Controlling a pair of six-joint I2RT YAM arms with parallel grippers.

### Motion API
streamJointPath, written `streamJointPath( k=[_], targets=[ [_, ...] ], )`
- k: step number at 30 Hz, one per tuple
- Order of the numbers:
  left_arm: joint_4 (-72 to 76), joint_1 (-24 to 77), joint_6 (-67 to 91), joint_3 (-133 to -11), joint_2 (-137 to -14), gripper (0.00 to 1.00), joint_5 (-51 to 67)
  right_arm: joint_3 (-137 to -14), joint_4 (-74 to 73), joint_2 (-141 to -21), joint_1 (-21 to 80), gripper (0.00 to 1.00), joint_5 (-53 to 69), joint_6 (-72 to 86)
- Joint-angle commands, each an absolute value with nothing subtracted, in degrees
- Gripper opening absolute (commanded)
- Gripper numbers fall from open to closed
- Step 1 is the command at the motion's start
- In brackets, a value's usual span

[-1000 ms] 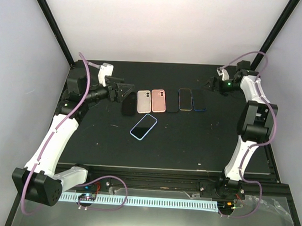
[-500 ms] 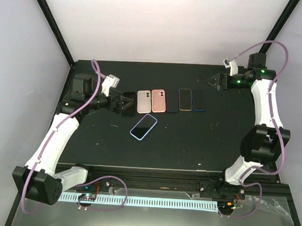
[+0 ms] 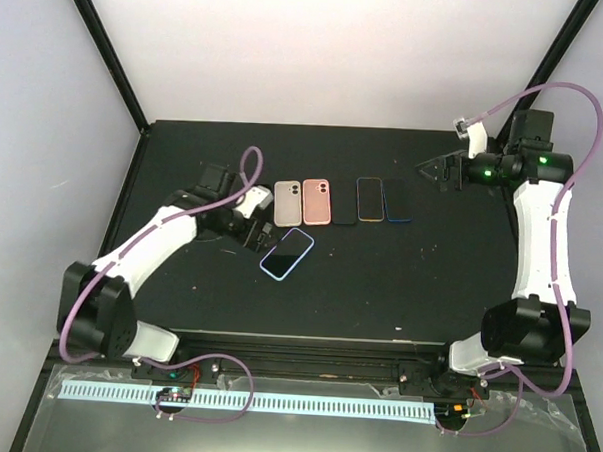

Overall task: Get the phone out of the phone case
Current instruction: Pick up the phone at the center of the board.

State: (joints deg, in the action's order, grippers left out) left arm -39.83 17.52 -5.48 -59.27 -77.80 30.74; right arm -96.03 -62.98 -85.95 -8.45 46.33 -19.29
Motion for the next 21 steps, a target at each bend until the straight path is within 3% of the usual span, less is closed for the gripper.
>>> streamJointPath(
  k=[1, 10, 21],
  targets=[
    [-38.43, 22.38, -5.19, -59.88, -83.96, 0.99, 21.67, -95.17, -62.77, -84.53, -8.79, 1.00, 45.36, -20.78],
    [-37.42, 24.79, -3.90, -61.56, -97.18, 0.99, 14.96, -92.07, -56.32, -82.16, -8.75, 1.00, 42.96, -17.95],
    [-31.93, 26.02, -3.64, -58.11, -98.38, 0.99, 19.66, -87.24, -56.11, -76.05, -8.79, 1.00, 38.48, -15.92]
  ],
)
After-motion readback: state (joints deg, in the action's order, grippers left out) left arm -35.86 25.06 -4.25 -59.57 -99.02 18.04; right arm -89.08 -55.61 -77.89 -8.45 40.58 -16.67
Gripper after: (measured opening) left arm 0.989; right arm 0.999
